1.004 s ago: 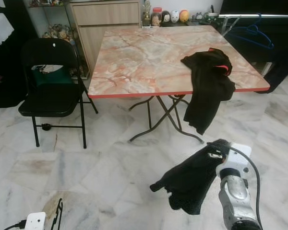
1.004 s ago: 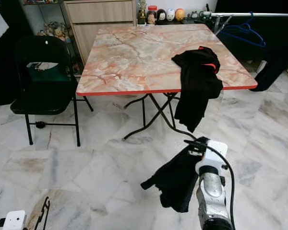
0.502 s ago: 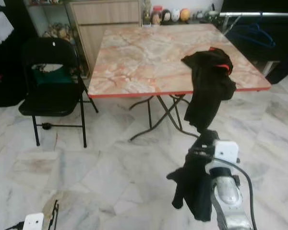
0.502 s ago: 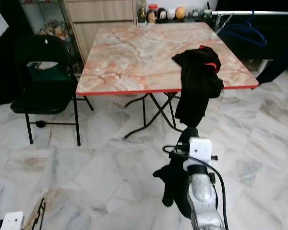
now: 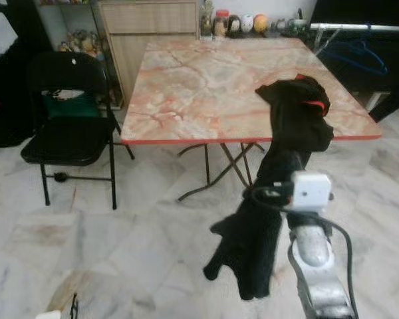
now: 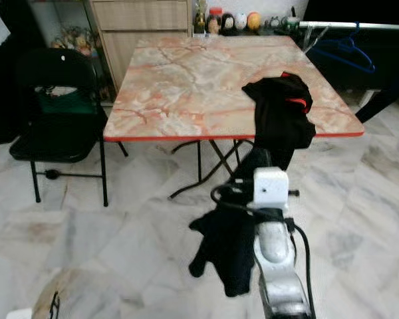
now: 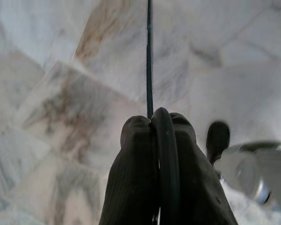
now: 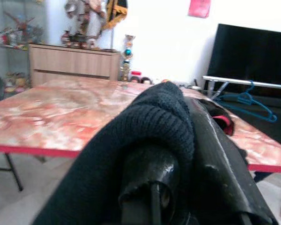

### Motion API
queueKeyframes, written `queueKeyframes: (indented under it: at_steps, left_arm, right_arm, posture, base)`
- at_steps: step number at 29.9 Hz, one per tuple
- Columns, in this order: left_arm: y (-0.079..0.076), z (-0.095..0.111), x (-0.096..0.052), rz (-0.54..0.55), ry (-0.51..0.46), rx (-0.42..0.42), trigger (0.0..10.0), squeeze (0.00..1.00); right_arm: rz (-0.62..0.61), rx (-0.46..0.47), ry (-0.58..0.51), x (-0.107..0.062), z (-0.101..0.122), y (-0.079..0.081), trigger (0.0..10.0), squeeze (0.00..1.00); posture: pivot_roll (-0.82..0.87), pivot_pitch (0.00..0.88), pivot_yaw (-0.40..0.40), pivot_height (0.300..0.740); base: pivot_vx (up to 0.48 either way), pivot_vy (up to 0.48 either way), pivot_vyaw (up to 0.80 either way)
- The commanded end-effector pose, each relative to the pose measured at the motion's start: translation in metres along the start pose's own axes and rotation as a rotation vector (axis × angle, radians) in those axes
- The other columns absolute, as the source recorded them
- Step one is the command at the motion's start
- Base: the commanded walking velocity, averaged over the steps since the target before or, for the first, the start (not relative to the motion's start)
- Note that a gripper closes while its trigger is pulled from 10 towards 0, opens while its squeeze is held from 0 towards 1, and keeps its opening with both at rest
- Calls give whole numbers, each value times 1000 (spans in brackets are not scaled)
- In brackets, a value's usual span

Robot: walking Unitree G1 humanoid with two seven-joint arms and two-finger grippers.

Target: Hang hanger

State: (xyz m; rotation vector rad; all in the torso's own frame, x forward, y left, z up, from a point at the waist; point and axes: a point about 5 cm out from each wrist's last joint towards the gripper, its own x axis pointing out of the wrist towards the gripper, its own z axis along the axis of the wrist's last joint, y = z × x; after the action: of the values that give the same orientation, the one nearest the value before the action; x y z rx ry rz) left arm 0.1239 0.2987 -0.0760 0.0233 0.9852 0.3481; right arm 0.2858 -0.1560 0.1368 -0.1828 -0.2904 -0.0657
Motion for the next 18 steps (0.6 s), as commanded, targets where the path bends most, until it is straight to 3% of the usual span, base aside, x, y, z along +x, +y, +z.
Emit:
queueKeyframes:
  at_steps: [1, 9, 11, 13, 18]
  left_arm:
    - [-3, 3, 1, -2, -20, -14, 10000, 0]
    - [-5, 2, 1, -4, -18, -17, 10000, 0]
    - [-22, 23, 5, -41, -109, -9, 10000, 0]
    - [-26, 24, 5, -51, -118, -13, 10000, 0]
    - [-21, 9, 3, -35, -58, -22, 10000, 0]
  right_arm:
    - [-25, -2, -97, 14, 26, -5, 10000, 0]
    - [-19, 4, -122, 20, 35, -1, 10000, 0]
    - [-31, 21, -114, 24, 34, 0, 10000, 0]
    - [-38, 37, -113, 29, 37, 0, 10000, 0]
    - [-26, 20, -122, 34, 44, -2, 10000, 0]
  posture:
    - [26, 0, 1, 740]
    - [17, 0, 0, 740]
    - [21, 0, -4, 740]
    - [20, 0, -8, 740]
    - [18, 0, -12, 740]
  base:
    - [416, 0, 0]
    - [417, 0, 0]
    - [416, 0, 0]
    - [416, 0, 0]
    - [419, 0, 0]
